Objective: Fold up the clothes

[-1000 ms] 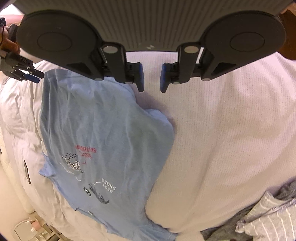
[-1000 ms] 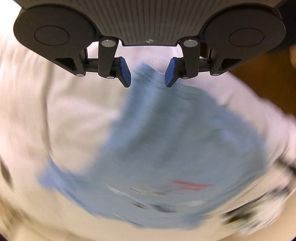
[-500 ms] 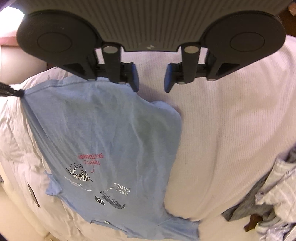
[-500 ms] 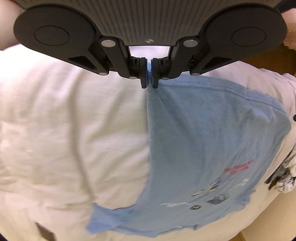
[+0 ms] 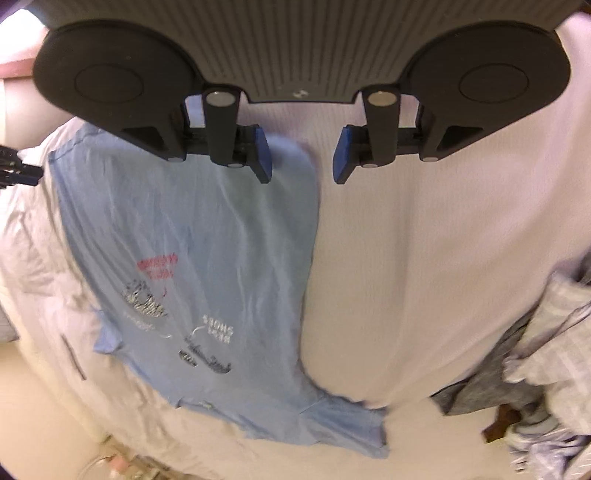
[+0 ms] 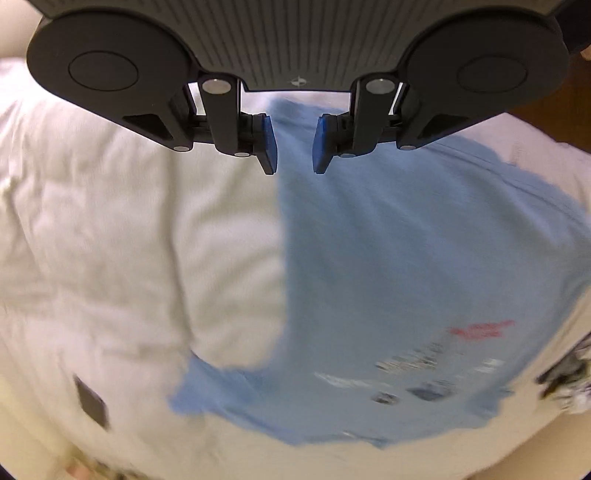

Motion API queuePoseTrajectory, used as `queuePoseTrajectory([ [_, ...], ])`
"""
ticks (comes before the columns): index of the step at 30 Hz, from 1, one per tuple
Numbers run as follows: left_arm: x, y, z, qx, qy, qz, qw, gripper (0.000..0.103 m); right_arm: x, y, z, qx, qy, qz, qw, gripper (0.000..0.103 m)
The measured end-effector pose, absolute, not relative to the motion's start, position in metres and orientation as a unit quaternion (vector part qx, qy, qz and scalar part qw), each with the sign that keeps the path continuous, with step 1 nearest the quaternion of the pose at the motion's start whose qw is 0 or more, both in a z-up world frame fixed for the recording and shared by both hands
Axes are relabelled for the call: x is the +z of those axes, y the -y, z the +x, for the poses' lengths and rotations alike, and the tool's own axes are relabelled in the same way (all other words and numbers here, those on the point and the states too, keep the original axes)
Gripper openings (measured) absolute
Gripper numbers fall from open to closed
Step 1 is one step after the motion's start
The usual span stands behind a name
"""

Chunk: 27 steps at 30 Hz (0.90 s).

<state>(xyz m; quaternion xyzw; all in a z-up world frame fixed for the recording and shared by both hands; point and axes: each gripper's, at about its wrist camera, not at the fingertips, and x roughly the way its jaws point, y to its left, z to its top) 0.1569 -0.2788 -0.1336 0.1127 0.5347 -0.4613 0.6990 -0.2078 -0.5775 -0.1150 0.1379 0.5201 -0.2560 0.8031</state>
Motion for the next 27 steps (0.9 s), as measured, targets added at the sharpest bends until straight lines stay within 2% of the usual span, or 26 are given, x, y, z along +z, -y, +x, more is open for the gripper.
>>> queuePoseTrajectory([
  [1,-0.138,0.28,0.163,-0.47,-0.536,0.104,0.693,0.038,-0.113,0.57,-0.199,-0.241,-0.518,0.136,0.809,0.03],
  [3,-0.149,0.284,0.175,-0.488,-0.546,0.081,0.676,0.042,-0.11,0.55,-0.179,-0.2,-0.514,0.129,0.824,0.037],
  [8,-0.175,0.29,0.205,-0.518,-0.615,-0.028,0.594,0.042,-0.113,0.487,-0.125,-0.084,-0.5,0.061,0.86,0.047],
  [11,-0.181,0.301,0.212,-0.556,-0.638,-0.048,0.53,0.029,-0.12,0.45,-0.1,-0.026,-0.493,0.019,0.869,0.047],
  [13,-0.181,0.304,0.214,-0.572,-0.645,-0.041,0.505,0.006,-0.126,0.432,-0.086,0.0,-0.49,0.001,0.871,0.047],
  [14,-0.18,0.305,0.215,-0.577,-0.648,-0.032,0.496,0.003,-0.127,0.426,-0.081,0.007,-0.49,-0.003,0.872,0.047],
  [16,-0.177,0.305,0.216,-0.591,-0.65,-0.016,0.477,0.0,-0.132,0.414,-0.072,0.02,-0.488,-0.033,0.872,0.047],
  [21,-0.157,0.292,0.23,-0.603,-0.64,0.007,0.475,0.0,-0.146,0.383,-0.058,0.058,-0.476,-0.135,0.867,0.047],
  [23,-0.155,0.287,0.235,-0.598,-0.64,0.011,0.482,0.0,-0.152,0.371,-0.052,0.075,-0.47,-0.167,0.864,0.051],
  [25,-0.153,0.282,0.24,-0.592,-0.64,0.016,0.489,0.0,-0.161,0.358,-0.044,0.086,-0.466,-0.198,0.858,0.062],
  [27,-0.155,0.277,0.239,-0.585,-0.645,0.027,0.491,0.0,-0.169,0.35,-0.036,0.088,-0.465,-0.221,0.853,0.062],
])
